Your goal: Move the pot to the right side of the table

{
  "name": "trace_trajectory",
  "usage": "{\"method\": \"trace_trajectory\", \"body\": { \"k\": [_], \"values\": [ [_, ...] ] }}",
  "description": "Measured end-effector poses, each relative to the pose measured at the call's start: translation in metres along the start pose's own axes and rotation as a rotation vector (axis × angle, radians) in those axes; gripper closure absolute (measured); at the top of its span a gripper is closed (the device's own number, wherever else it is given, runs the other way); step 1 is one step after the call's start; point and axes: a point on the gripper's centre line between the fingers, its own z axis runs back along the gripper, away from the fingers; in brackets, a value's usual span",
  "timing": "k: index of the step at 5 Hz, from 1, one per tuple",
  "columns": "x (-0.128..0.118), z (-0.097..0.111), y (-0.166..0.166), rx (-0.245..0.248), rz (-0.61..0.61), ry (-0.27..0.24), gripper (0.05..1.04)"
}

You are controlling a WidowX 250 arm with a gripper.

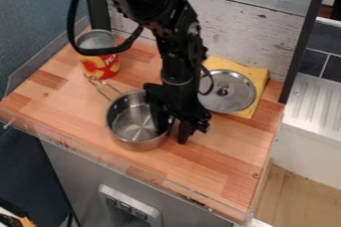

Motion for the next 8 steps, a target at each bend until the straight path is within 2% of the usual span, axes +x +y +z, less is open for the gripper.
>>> {"method": "trace_trajectory", "body": {
  "k": [1, 2, 3, 4, 5, 6, 7, 8],
  "values": [
    [-0.002, 0.000, 0.000, 0.011, 0.011, -0.001, 0.729],
    [-0.004, 0.013, -0.001, 0.039, 0.009, -0.019, 0.934],
    [-0.002, 0.033, -0.009, 0.044, 0.081, -0.067, 1.005],
    [0.003, 0.051, -0.030, 0.034, 0.114, -0.109, 1.006],
    [0.005, 0.058, -0.057, 0.036, 0.123, -0.127, 1.006],
    [0.000, 0.056, -0.075, 0.034, 0.133, -0.139, 1.006],
    [-0.014, 0.034, -0.087, 0.051, 0.137, -0.082, 1.006],
    [-0.018, 0.018, -0.092, 0.074, 0.159, -0.056, 1.006]
  ]
}}
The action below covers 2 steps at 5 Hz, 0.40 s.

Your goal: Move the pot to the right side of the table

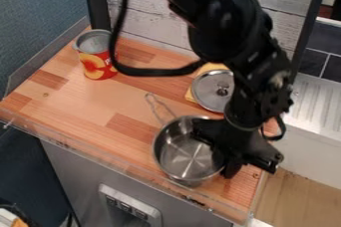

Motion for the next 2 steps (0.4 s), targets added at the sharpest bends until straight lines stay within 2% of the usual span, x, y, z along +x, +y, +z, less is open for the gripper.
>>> {"method": "trace_trajectory", "body": {
  "k": [1, 2],
  "values": [
    [-0.0018, -0.0137, -0.0027, 0.006, 0.016, 0.023, 1.006],
    [0.0060, -0.0150, -0.0060, -0.010, 0.005, -0.001, 0.976]
  ]
}}
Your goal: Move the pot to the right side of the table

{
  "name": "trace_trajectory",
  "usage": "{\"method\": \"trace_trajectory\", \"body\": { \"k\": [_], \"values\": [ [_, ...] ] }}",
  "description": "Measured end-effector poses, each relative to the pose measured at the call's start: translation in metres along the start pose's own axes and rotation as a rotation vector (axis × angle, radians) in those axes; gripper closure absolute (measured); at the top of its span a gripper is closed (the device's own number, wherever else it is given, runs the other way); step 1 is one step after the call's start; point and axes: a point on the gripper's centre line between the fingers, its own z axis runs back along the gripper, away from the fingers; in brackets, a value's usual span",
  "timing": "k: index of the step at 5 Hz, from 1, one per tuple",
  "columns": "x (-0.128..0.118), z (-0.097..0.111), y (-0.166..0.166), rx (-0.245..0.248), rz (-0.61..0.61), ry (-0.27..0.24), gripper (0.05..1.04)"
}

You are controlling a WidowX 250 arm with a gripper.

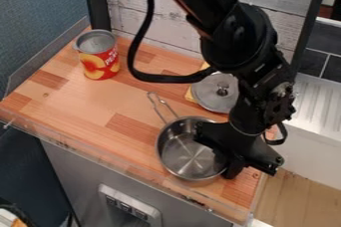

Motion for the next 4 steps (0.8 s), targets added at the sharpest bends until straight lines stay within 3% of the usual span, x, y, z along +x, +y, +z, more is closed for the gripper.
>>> {"method": "trace_trajectory", "body": {
  "k": [1, 3, 4],
  "values": [
    [0.003, 0.000, 0.001, -0.020, 0.009, -0.005, 0.800],
    [0.015, 0.053, 0.001, -0.054, -0.021, -0.041, 0.223],
    [0.016, 0.058, 0.010, -0.042, -0.027, -0.011, 0.072]
  ]
}}
